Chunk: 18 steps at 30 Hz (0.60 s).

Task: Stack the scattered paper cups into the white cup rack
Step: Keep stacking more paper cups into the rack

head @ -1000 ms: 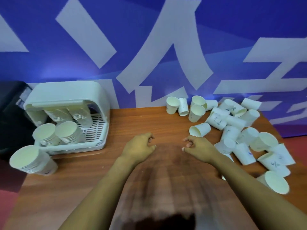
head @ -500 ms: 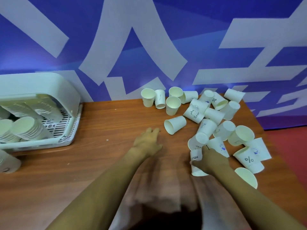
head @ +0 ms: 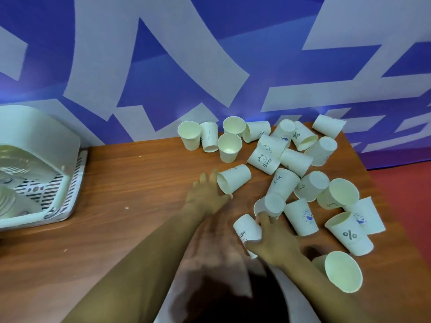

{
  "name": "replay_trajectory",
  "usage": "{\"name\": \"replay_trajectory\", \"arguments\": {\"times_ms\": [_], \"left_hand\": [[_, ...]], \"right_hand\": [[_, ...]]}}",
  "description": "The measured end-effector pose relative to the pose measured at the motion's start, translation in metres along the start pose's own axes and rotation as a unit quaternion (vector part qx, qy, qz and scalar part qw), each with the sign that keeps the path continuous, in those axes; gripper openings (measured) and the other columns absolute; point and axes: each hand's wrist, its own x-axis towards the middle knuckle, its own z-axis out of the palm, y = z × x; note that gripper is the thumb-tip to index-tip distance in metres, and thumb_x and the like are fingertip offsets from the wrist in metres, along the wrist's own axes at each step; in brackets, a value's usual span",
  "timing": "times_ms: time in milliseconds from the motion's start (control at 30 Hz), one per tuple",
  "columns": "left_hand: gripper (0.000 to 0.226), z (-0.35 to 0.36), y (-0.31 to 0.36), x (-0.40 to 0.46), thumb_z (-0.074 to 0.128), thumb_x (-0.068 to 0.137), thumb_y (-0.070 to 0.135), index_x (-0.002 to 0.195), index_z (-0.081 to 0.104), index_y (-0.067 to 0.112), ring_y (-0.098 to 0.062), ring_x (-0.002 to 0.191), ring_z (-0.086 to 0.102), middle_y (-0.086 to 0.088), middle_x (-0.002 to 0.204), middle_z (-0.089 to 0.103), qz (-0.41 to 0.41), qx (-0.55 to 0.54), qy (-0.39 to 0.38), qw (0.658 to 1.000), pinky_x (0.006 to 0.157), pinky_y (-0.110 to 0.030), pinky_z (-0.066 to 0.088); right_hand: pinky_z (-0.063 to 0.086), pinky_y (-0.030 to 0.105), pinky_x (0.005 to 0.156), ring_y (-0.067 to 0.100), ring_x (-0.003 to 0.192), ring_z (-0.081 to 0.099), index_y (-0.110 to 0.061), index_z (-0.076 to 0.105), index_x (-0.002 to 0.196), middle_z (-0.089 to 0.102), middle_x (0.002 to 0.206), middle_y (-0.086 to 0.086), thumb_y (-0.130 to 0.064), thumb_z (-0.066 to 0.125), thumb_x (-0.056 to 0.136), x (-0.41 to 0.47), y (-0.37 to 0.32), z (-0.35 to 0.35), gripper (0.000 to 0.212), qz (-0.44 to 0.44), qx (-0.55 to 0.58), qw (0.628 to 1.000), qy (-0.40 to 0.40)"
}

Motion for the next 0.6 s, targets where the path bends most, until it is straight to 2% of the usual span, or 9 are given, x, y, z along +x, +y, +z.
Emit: {"name": "replay_trajectory", "arguments": {"times_ms": [100,267,500,600], "left_hand": [[0.092,0.004,0.007,0.015,0.057,0.084,0.059,0.152,0.007,0.023,-0.032,0.138,0.028,-0.007,0.152,0.02,-0.007,0.003,0.0,1.0,0.107,-0.046,0.035],[0.078,0.008,0.019,0.03,0.057,0.087,0.054,0.146,0.021,0.018,-0.032,0.132,0.037,-0.007,0.147,0.027,-0.022,0.039,-0.011,0.999,0.104,-0.046,0.04],[0.069,0.011,0.008,0.025,0.064,0.084,0.045,0.137,0.03,0.018,-0.028,0.126,0.044,-0.005,0.14,0.042,-0.005,-0.003,-0.013,1.0,0.101,-0.043,0.043],[0.061,0.001,-0.009,0.012,0.066,0.082,0.044,0.128,0.036,0.017,-0.029,0.116,0.05,-0.005,0.13,0.043,0.007,-0.048,0.0,0.999,0.096,-0.043,0.045]], "right_hand": [[0.046,0.034,0.073,0.027,0.096,0.056,-0.023,0.037,0.121,0.051,0.121,0.002,-0.052,0.06,0.073,0.007,-0.003,-0.001,0.061,-0.019,0.019,1.0,-0.015],[0.047,0.038,0.086,0.028,0.107,0.055,-0.027,0.038,0.127,0.051,0.128,0.003,-0.055,0.058,0.076,0.016,-0.001,-0.005,0.062,-0.016,0.029,0.999,-0.038],[0.041,0.032,0.093,0.021,0.115,0.049,-0.023,0.038,0.132,0.042,0.135,0.002,-0.045,0.062,0.081,0.014,-0.002,-0.012,0.061,-0.008,0.116,0.99,-0.083],[0.04,0.029,0.089,0.017,0.112,0.048,-0.022,0.04,0.131,0.044,0.133,0.0,-0.044,0.062,0.081,0.008,-0.006,-0.019,0.058,-0.011,0.128,0.988,-0.082]]}}
